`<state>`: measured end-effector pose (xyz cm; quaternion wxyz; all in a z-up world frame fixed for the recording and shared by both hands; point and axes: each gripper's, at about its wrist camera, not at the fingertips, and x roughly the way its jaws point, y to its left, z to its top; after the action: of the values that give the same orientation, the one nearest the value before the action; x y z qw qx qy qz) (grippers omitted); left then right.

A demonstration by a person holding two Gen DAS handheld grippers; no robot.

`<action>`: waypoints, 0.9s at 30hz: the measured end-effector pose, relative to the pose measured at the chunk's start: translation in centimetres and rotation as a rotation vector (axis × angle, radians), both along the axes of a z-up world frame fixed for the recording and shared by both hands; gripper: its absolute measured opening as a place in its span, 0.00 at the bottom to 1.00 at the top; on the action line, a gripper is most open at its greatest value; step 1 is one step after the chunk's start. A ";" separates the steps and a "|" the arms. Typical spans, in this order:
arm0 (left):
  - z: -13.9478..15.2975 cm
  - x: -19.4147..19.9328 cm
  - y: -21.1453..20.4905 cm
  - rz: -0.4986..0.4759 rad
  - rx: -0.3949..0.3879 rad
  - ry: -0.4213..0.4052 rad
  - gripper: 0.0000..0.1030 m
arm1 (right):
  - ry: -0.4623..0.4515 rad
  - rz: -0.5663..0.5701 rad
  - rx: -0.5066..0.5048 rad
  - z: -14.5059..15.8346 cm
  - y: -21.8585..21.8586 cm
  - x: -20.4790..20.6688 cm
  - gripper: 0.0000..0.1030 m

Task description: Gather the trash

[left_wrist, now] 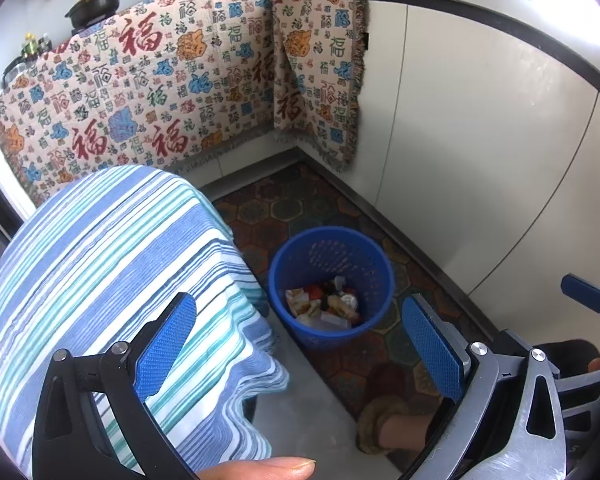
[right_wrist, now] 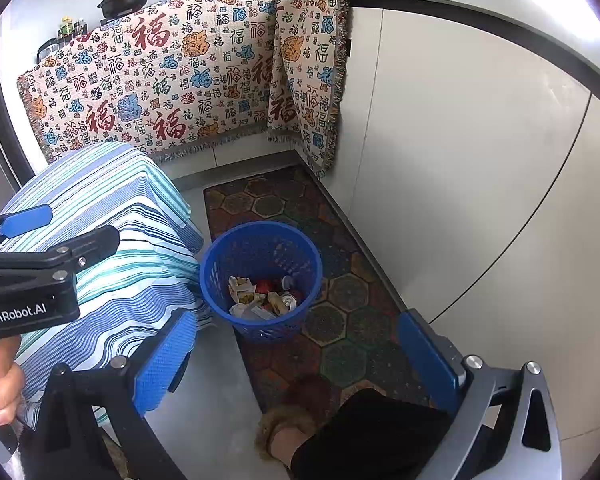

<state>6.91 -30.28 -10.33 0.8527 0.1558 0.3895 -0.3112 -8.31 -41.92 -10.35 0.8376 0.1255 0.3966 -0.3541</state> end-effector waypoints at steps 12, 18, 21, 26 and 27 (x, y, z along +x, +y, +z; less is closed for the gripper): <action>0.0 0.0 0.0 -0.006 0.001 0.000 0.99 | -0.003 -0.006 -0.003 0.0 -0.2 -0.2 1.00; 0.1 -0.2 0.0 -0.011 0.002 -0.003 0.99 | -0.003 -0.007 -0.004 0.0 -0.3 -0.2 1.00; 0.1 -0.2 -0.1 -0.010 0.002 -0.003 0.99 | -0.004 -0.006 -0.003 0.0 -0.4 -0.3 1.00; 0.1 -0.3 -0.2 -0.010 0.002 -0.001 0.99 | -0.003 -0.006 -0.004 0.0 -0.3 -0.2 1.00; 0.1 -0.3 -0.2 -0.010 0.002 0.000 0.99 | -0.003 -0.006 -0.003 0.0 -0.3 -0.2 1.00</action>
<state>6.62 -30.43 -10.25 0.8510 0.1585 0.3890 -0.3151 -8.55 -42.24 -10.37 0.8373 0.1259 0.3942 -0.3573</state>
